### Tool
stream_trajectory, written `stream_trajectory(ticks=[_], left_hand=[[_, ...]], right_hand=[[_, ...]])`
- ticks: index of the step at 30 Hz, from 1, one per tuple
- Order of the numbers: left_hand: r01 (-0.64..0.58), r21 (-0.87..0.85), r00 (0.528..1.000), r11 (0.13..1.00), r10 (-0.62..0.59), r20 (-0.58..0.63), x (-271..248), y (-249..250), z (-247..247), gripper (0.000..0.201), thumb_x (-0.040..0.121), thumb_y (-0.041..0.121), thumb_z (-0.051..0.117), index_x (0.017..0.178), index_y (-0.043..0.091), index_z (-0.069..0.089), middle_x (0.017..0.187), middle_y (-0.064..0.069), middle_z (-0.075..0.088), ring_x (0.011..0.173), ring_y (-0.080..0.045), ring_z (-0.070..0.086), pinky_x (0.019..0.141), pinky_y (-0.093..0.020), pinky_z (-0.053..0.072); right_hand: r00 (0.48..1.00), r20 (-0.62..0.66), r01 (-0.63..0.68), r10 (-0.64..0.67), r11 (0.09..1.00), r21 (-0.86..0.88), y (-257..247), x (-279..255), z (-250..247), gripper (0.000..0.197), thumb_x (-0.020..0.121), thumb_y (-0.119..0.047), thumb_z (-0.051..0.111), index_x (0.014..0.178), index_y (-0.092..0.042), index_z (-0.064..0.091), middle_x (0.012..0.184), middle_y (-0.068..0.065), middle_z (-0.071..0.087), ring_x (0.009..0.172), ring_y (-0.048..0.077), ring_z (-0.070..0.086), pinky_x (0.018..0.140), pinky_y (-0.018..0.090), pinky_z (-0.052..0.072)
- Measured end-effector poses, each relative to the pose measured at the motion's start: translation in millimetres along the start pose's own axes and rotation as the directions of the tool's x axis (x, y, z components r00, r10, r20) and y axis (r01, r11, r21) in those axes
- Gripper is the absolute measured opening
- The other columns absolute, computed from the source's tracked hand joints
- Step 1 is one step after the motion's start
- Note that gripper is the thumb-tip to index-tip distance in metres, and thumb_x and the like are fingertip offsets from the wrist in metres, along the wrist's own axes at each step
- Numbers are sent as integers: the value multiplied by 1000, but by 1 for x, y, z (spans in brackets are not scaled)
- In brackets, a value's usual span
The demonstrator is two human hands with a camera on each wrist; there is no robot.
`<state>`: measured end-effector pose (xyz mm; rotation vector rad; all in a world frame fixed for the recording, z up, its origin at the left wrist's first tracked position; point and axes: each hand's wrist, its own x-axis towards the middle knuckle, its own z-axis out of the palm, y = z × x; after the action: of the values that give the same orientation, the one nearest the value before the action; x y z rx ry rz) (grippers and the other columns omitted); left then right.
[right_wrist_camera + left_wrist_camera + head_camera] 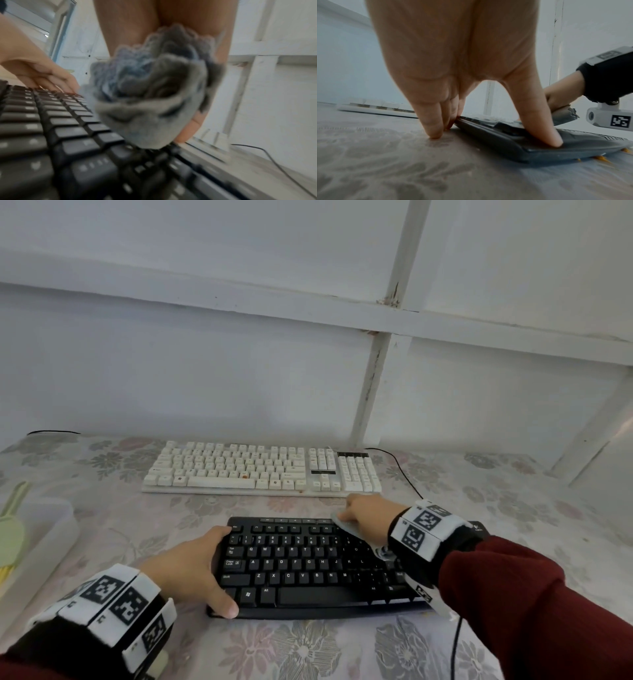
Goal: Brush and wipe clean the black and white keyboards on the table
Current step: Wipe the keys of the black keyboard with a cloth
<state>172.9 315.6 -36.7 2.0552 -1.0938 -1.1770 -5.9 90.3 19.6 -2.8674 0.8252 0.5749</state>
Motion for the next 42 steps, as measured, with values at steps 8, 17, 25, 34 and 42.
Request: stream_trajectory(ticks=[8, 17, 25, 34, 42], left_hand=[[21, 2, 1000, 1000, -21, -2, 3, -2, 0, 135, 23, 38, 94, 138, 31, 24, 126, 10, 56, 117, -15, 54, 102, -40, 44], [32, -2, 999, 999, -32, 5, 3, 0, 0, 130, 29, 33, 92, 138, 31, 23, 123, 11, 57, 115, -15, 56, 102, -40, 44], [34, 60, 999, 998, -34, -1, 0, 9, 0, 120, 35, 34, 87, 136, 30, 23, 120, 14, 57, 114, -10, 54, 104, -36, 42], [13, 40, 1000, 999, -13, -5, 5, -1, 0, 139, 17, 45, 93, 137, 33, 23, 123, 15, 57, 115, -11, 56, 103, -38, 42], [20, 50, 1000, 999, -19, -10, 6, -5, -1, 135, 21, 45, 93, 136, 34, 23, 125, 14, 55, 116, -12, 54, 104, -39, 42]], right_hand=[[943, 57, -318, 328, 938, -139, 63, -24, -9, 25, 100, -30, 39, 90, -10, 49, 92, 7, 48, 81, 20, 45, 82, 31, 40], [995, -95, 16, -11, 998, 55, -25, -1, -29, 35, 100, -35, 38, 75, -13, 48, 103, 6, 56, 80, 16, 54, 91, 30, 48], [983, -24, 179, -181, 982, -54, -128, 27, -25, 28, 96, -12, 45, 123, -6, 55, 98, 10, 52, 107, 29, 51, 97, 39, 40], [994, 33, 109, -105, 980, -167, -58, -4, -16, 35, 95, -2, 45, 128, -8, 51, 134, 14, 41, 122, 33, 43, 103, 40, 36], [997, 23, -71, 73, 994, -79, 2, -15, -5, 25, 99, -14, 44, 122, -6, 50, 109, 9, 50, 99, 26, 49, 101, 38, 42]])
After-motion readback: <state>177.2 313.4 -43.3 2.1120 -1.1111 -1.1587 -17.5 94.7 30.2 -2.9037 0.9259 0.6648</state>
